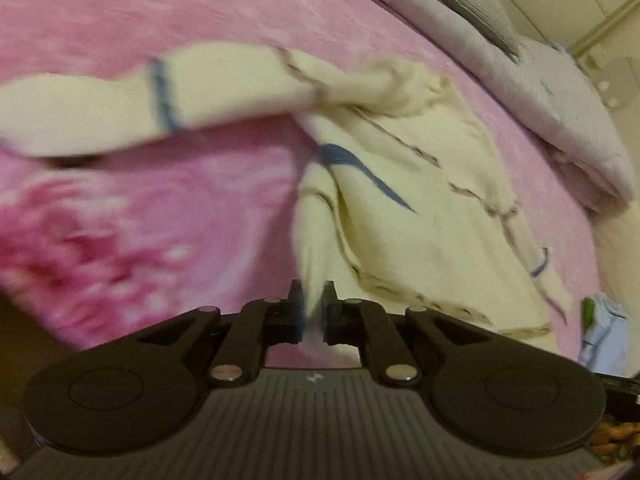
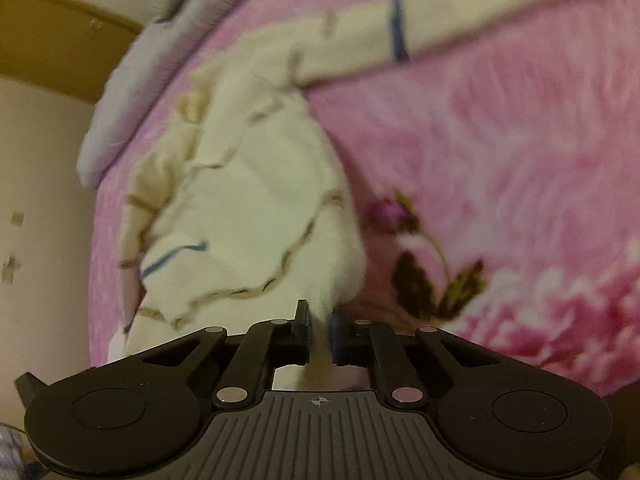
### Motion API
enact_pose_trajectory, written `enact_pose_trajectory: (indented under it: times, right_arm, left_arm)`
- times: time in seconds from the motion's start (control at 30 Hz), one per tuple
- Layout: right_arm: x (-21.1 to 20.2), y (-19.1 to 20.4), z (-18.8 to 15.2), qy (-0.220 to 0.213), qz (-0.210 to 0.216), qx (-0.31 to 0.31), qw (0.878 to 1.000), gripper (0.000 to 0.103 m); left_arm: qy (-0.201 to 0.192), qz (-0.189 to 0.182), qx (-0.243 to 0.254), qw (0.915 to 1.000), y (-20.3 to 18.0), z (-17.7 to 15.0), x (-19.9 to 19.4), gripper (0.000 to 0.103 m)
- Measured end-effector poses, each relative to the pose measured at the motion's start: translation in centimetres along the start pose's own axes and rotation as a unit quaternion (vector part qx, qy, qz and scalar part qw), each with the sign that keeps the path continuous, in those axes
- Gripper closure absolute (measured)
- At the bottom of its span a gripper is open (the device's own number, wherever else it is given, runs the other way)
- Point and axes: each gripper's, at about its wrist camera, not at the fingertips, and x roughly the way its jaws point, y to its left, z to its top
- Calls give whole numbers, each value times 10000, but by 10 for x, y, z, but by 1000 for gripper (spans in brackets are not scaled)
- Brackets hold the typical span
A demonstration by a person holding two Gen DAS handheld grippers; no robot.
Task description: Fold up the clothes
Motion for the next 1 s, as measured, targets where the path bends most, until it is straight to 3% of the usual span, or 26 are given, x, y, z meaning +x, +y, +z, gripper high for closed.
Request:
enact_pose_trajectory:
  times: [0.1, 0.13, 0.2, 0.23, 0.4, 0.47, 0.63, 0.77, 1.0]
  right_arm:
    - [-3, 2, -11, 360, -517, -306, 9975, 94]
    - [5, -2, -14, 698, -751, -297, 9943, 94]
    - [18, -9, -19, 1224, -1212, -272, 9847, 72]
    - [14, -9, -18, 1172, -1319, -331, 9837, 70]
    - [-7, 7, 19, 566, -1275, -668, 9880, 69]
    - [-5, 18, 40, 396, -1298, -927, 9864, 69]
    - [16, 49, 90, 73, -1371, -1505, 9790, 69]
    - [43, 67, 126, -118, -1477, -1771, 9730, 69]
    - [107, 100, 185, -324, -1649, -2338, 9576, 69]
  left_arm:
    - [527, 821, -176, 9951, 16, -16, 10, 96]
    - [660, 1085, -243, 9916, 17, -19, 15, 97]
    - [642, 1327, -30, 9891, 6, -20, 6, 94]
    - [616, 1431, 96, 9877, -1, -20, 1, 93]
    - [86, 1258, 990, 9871, -60, -1, -12, 83]
    - [-106, 1156, 1365, 9838, -84, 12, -8, 78]
    - [-405, 880, 2059, 9738, -121, 54, 15, 75]
    - [-461, 722, 2677, 9597, -138, 96, 56, 75]
    - [-609, 965, 3627, 9249, -168, 152, 123, 75]
